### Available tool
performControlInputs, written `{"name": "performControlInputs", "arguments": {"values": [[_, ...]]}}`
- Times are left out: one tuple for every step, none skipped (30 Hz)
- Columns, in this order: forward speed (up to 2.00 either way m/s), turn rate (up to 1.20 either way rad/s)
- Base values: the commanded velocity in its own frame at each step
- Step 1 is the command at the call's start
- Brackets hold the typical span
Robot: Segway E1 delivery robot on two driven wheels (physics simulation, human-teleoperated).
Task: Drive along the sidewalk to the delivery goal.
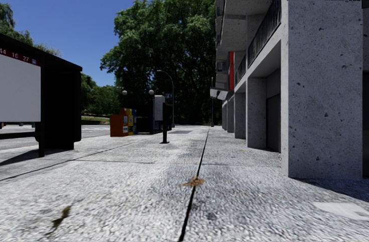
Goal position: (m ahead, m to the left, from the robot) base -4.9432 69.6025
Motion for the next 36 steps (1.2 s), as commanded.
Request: {"name": "performControlInputs", "arguments": {"values": [[2.00, -0.02], [2.00, -0.02], [2.00, -0.03], [2.00, -0.12], [2.00, -0.22], [2.00, -0.25], [2.00, -0.25], [2.00, -0.26], [2.00, -0.26], [2.00, -0.26], [2.00, -0.26], [2.00, -0.26], [2.00, -0.26], [2.00, -0.26], [2.00, -0.26], [2.00, -0.26], [2.00, -0.27], [2.00, -0.27], [2.00, -0.27], [2.00, -0.27], [2.00, -0.27], [2.00, -0.27], [2.00, -0.27], [2.00, -0.27], [2.00, -0.27], [2.00, -0.27], [2.00, -0.27], [2.00, -0.16], [2.00, 0.00], [2.00, 0.00], [2.00, 0.00], [2.00, 0.00], [2.00, 0.00], [2.00, 0.00], [2.00, 0.00], [2.00, 0.00]]}}
